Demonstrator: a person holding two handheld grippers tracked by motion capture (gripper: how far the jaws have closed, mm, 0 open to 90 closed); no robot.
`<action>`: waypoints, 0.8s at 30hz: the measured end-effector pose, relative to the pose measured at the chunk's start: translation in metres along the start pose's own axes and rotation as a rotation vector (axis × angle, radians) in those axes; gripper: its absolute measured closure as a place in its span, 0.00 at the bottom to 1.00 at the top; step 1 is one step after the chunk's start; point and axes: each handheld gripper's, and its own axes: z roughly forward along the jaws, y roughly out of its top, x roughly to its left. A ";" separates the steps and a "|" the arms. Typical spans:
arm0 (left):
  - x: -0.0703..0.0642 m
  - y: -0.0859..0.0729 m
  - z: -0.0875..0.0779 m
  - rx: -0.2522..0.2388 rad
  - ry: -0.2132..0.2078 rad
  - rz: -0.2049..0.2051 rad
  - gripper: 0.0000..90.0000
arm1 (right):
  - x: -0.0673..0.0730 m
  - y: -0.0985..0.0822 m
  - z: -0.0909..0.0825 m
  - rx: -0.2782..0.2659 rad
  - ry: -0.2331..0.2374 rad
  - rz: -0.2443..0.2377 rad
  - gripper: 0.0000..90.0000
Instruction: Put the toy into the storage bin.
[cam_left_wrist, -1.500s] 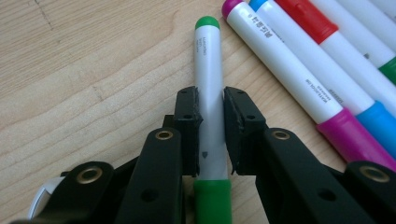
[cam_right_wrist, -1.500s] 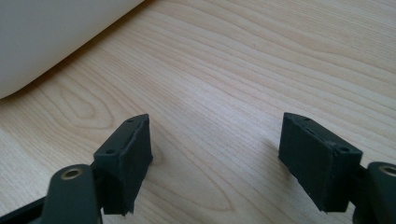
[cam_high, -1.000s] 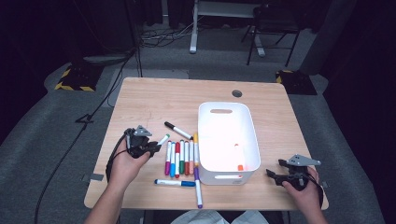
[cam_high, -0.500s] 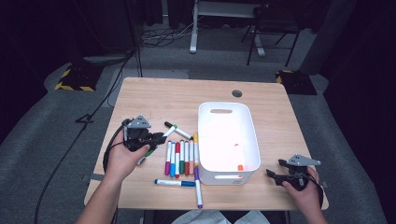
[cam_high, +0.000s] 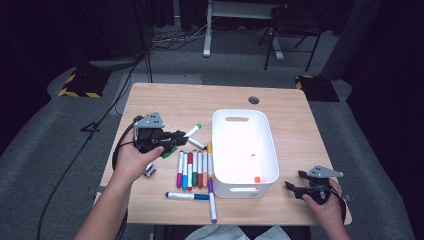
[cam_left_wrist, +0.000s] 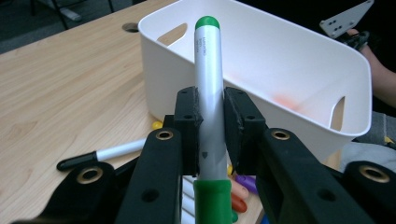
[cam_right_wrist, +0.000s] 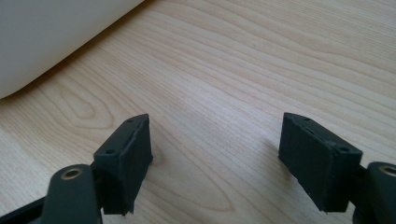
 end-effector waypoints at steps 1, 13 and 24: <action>-0.001 0.002 0.002 -0.003 -0.007 0.007 0.85 | 0.000 0.000 0.000 0.000 0.000 0.000 0.29; -0.018 0.033 0.034 0.016 -0.085 0.076 0.85 | 0.000 0.000 0.000 0.000 0.000 0.000 0.29; -0.033 0.060 0.068 0.017 -0.128 0.132 0.85 | 0.000 0.000 0.000 0.000 -0.001 -0.001 0.29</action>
